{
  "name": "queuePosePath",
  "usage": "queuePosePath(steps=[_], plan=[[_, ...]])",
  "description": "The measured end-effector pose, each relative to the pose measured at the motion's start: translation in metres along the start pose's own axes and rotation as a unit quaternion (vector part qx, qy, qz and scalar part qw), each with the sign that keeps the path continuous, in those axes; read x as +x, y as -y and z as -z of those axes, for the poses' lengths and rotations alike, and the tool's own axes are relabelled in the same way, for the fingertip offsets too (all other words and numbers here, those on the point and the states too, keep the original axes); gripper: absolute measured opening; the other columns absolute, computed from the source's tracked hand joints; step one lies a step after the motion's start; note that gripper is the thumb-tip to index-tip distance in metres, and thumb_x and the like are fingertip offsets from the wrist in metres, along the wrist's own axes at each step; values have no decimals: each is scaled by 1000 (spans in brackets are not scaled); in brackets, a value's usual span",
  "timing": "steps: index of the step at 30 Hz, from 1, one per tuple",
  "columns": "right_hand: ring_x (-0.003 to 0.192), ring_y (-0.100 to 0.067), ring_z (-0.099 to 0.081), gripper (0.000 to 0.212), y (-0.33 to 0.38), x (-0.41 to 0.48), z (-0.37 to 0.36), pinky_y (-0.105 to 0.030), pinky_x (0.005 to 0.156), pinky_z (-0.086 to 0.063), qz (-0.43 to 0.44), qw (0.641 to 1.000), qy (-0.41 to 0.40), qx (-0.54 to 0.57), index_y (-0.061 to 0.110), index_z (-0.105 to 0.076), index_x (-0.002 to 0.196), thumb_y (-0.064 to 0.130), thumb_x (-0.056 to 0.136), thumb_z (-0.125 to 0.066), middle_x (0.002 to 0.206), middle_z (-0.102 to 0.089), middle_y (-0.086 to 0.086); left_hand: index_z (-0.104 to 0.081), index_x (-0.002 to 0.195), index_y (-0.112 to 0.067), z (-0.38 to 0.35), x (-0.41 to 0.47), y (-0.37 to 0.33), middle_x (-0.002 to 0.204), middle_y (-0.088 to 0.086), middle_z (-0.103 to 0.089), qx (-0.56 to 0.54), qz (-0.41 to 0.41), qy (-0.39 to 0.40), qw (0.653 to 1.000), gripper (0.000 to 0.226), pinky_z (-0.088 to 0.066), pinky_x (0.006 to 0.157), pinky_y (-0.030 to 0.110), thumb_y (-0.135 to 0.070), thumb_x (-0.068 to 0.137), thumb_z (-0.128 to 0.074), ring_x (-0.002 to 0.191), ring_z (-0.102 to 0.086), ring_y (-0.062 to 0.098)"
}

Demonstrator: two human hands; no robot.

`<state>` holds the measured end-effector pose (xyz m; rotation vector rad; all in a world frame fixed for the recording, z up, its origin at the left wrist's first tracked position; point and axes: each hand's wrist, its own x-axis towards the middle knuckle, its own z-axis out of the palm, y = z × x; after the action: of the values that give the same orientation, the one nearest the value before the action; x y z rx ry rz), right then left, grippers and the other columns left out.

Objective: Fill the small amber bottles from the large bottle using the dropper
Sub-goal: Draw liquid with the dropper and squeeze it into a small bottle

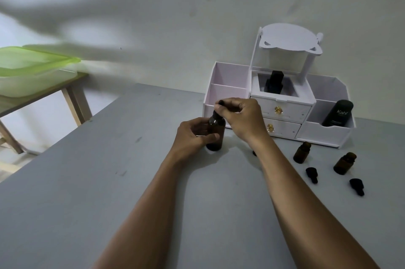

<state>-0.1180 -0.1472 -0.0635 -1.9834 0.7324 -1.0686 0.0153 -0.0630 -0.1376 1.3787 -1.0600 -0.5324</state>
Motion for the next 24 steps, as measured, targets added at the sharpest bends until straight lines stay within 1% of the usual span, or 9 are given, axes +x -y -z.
queuePosePath(steps=[3, 7, 9, 11, 14, 18, 21, 24], plan=[[83, -1, -67, 18, -2, -1, -1, -4, 72, -50, 2, 1000, -9, -1, 12, -77, 104, 19, 88, -74, 94, -74, 3, -73, 117, -13, 0, 0, 0, 106, 2, -78, 5, -5, 2, 1000, 46, -58, 92, 32, -17, 73, -83, 98, -74, 15], [75, -2, -65, 10, -1, 1, -3, -4, 67, -49, 27, 999, -30, -4, 8, -79, 95, 12, 85, -76, 82, -71, 2, -73, 117, -13, 0, 0, 1, 105, 3, -78, 2, -7, 1, 1000, 46, -58, 92, 35, -18, 71, -82, 98, -74, 18], [74, -3, -65, 9, -1, 1, -4, -5, 67, -49, 38, 999, -37, -5, 7, -80, 93, 9, 85, -76, 79, -70, 2, -73, 117, -13, 0, 0, 1, 105, 3, -78, 5, -7, 0, 1000, 46, -58, 92, 35, -17, 72, -82, 98, -74, 17], [73, -5, -66, 9, -1, 2, -5, -6, 67, -49, 44, 998, -43, -6, 6, -80, 92, 8, 84, -77, 79, -70, 2, -73, 117, -14, 0, 0, 2, 104, 2, -78, 7, -5, -1, 1000, 45, -58, 93, 36, -15, 73, -82, 97, -74, 16], [72, -2, -65, 9, -1, 1, -5, -5, 66, -49, 52, 997, -48, -11, 6, -80, 92, 9, 84, -77, 78, -69, 3, -73, 118, -14, 0, 0, 2, 105, 1, -78, 13, -5, -1, 1000, 45, -58, 93, 36, -13, 74, -82, 98, -74, 15], [75, 0, -65, 13, -1, 1, -5, -2, 67, -49, 35, 998, -40, -18, 9, -79, 97, 15, 86, -76, 86, -72, 3, -72, 120, -15, 1, 0, 3, 107, 2, -77, 20, -1, 0, 1000, 48, -58, 94, 39, -18, 73, -82, 99, -74, 16], [82, -5, -70, 15, 1, 2, -3, -8, 73, -53, 37, 998, -43, -18, 11, -78, 99, 20, 86, -76, 93, -75, 2, -73, 118, -16, 0, 0, 3, 106, 1, -78, 17, 5, 2, 1000, 47, -58, 95, 42, -19, 72, -82, 99, -74, 16], [84, -8, -72, 15, 12, 6, 2, -19, 78, -57, 50, 997, -52, 4, 14, -78, 98, 23, 87, -75, 90, -76, 3, -73, 117, -18, 0, 0, 4, 105, 1, -78, 6, 10, 1, 1000, 49, -57, 96, 46, -20, 69, -83, 99, -74, 17]])
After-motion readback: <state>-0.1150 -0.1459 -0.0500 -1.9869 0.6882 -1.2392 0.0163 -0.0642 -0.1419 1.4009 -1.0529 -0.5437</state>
